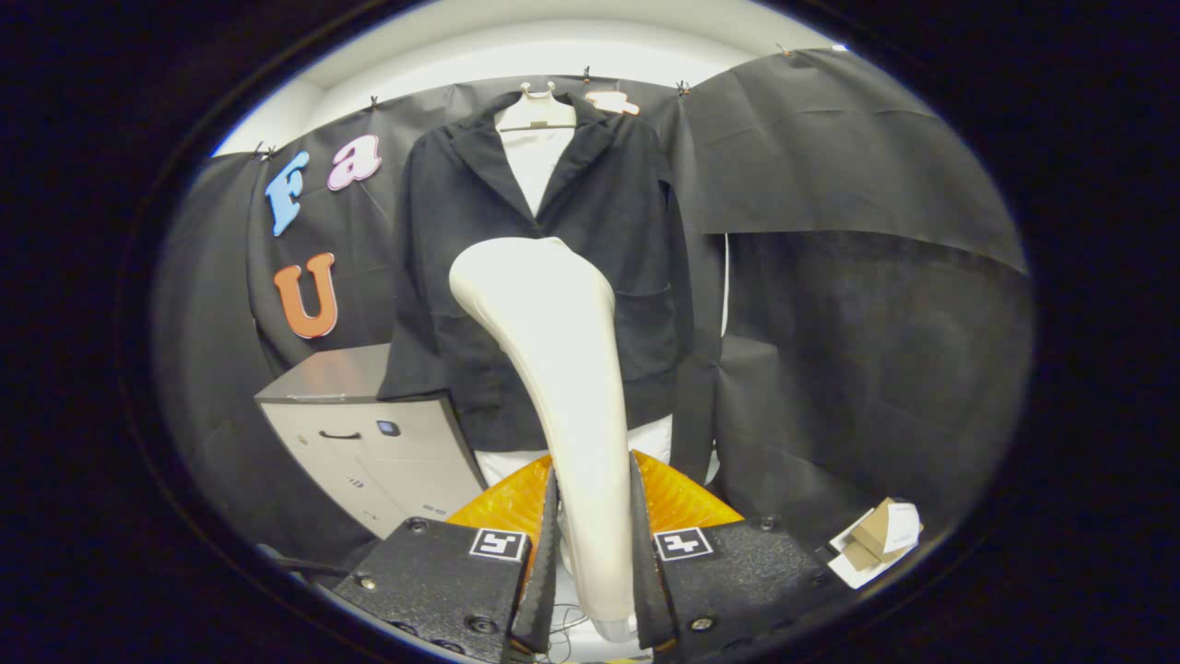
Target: Iron the clothes twice with a garment steamer, once on the left side and once on the right side.
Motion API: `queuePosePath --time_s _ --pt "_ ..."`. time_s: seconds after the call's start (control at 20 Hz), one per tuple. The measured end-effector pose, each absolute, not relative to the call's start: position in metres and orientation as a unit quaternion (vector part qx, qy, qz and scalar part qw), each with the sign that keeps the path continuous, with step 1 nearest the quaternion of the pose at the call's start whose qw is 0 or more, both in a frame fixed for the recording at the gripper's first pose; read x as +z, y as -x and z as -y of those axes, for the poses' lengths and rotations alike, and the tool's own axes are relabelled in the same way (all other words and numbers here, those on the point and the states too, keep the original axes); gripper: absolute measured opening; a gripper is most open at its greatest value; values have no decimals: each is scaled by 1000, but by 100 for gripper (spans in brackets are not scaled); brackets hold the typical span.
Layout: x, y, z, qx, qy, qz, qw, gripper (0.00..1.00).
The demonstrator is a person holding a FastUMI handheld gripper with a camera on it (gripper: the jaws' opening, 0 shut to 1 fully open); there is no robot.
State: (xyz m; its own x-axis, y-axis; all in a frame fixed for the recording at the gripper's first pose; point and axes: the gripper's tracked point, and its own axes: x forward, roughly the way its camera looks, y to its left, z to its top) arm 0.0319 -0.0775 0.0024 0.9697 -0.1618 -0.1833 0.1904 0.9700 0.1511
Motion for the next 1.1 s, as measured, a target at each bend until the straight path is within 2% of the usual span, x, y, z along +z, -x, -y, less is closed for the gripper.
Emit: queuePosePath --time_s 0.6,1.1 --pt "-14 76 17 -61 -75 -77 992 37" --pt "-22 94 12 -52 -75 -82 992 37"
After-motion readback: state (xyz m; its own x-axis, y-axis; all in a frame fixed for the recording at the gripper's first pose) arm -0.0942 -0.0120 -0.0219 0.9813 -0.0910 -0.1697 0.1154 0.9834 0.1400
